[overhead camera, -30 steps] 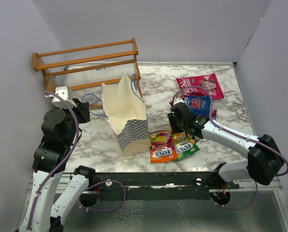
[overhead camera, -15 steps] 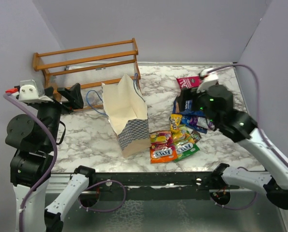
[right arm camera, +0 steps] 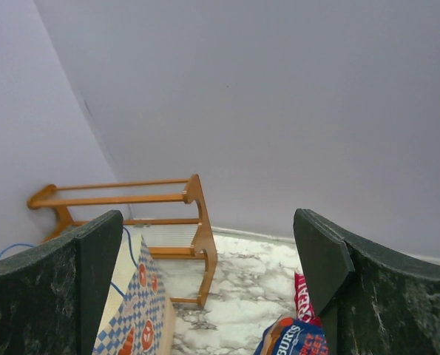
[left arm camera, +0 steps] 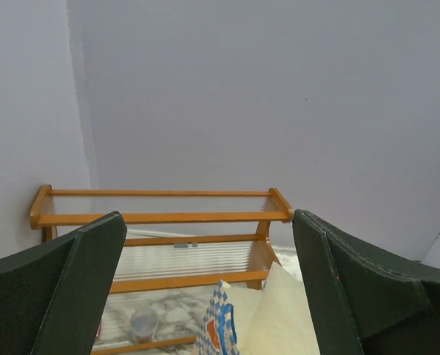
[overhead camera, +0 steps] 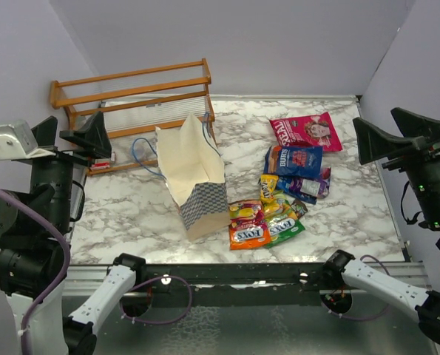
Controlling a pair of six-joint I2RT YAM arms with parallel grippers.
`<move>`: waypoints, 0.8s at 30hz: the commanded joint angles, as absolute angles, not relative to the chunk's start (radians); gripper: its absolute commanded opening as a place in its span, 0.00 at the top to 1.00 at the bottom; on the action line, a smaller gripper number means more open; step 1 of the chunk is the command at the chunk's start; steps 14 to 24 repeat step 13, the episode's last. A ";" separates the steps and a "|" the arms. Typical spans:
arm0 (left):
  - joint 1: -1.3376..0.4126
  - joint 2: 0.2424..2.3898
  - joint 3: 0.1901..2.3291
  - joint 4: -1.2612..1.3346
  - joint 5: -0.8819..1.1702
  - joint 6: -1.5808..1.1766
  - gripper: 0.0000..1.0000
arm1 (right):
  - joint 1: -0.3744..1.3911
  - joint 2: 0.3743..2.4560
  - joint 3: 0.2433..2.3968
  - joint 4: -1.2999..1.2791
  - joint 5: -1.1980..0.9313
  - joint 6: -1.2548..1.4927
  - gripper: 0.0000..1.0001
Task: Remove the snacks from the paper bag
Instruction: Reset both arms
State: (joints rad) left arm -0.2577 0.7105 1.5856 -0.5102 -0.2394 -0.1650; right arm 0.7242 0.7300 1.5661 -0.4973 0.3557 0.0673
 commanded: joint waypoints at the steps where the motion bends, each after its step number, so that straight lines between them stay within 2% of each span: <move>1: -0.262 0.715 1.599 -0.469 -0.232 -0.153 0.01 | 0.718 0.748 1.604 -0.515 0.295 0.024 0.01; 13: -0.263 0.707 1.542 -0.436 -0.227 -0.163 0.01 | 0.718 0.741 1.568 -0.504 0.407 -0.008 0.01; 24: -0.263 0.707 1.542 -0.436 -0.227 -0.163 0.01 | 0.718 0.741 1.568 -0.504 0.407 -0.008 0.01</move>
